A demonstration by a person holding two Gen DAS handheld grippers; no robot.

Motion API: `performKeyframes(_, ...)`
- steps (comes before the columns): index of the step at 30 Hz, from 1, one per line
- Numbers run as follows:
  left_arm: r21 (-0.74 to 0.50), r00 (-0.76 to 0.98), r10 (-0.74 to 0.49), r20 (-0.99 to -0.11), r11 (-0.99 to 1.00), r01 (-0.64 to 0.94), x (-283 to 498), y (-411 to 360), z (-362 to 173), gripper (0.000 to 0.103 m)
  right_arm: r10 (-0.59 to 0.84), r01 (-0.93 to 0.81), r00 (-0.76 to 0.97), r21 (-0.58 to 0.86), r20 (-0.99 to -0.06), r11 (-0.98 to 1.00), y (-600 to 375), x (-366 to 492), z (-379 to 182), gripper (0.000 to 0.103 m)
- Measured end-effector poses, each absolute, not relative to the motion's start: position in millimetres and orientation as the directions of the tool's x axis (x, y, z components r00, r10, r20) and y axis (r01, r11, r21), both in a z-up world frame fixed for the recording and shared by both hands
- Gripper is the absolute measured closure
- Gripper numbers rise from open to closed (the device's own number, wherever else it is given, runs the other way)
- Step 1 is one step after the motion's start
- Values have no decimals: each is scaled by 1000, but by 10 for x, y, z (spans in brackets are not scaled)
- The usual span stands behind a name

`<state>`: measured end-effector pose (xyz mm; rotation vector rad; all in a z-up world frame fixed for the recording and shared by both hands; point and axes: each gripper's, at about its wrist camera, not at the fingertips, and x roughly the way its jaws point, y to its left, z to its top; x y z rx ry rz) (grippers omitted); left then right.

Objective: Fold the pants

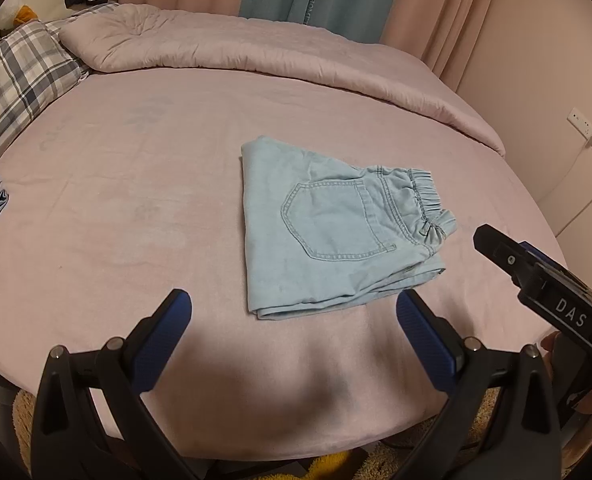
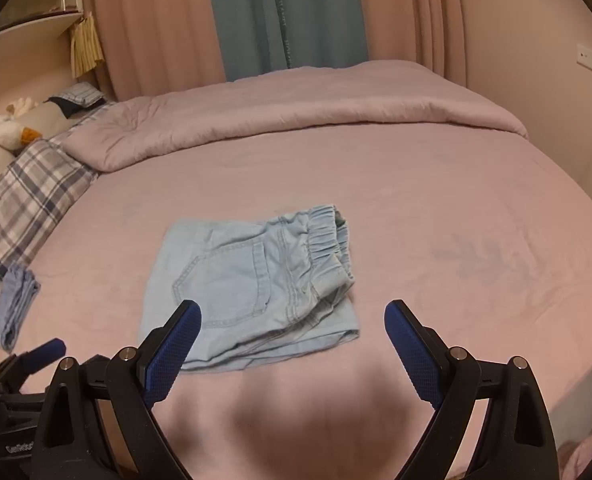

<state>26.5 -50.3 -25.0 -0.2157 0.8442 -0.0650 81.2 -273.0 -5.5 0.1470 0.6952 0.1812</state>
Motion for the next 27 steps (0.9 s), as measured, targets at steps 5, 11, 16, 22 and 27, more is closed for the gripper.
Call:
performKeyframes(5,-213,664,-139,-735,977,-31,263,-501,-250,1,213,-115,753,195,-622,974,-2739,810,-65,10)
performKeyframes(11,-201,668,-127,-733,979,-35,242,-523,-224,0,213,-113,752,196,-624,974,-2749,813,-67,10)
performKeyframes(16,-201,669,-123,-733,979,-41,243,-507,-218,0,211,-110,750,196,-627,974,-2757,816,-83,10)
performKeyframes(22,-202,671,-124,-731,978,-40,250,-494,-207,1,207,-108,752,193,-626,975,-2737,799,-78,10)
performKeyframes(27,-199,675,-125,-727,979,-34,236,-501,-192,1,205,-106,751,192,-627,976,-2734,795,-77,10)
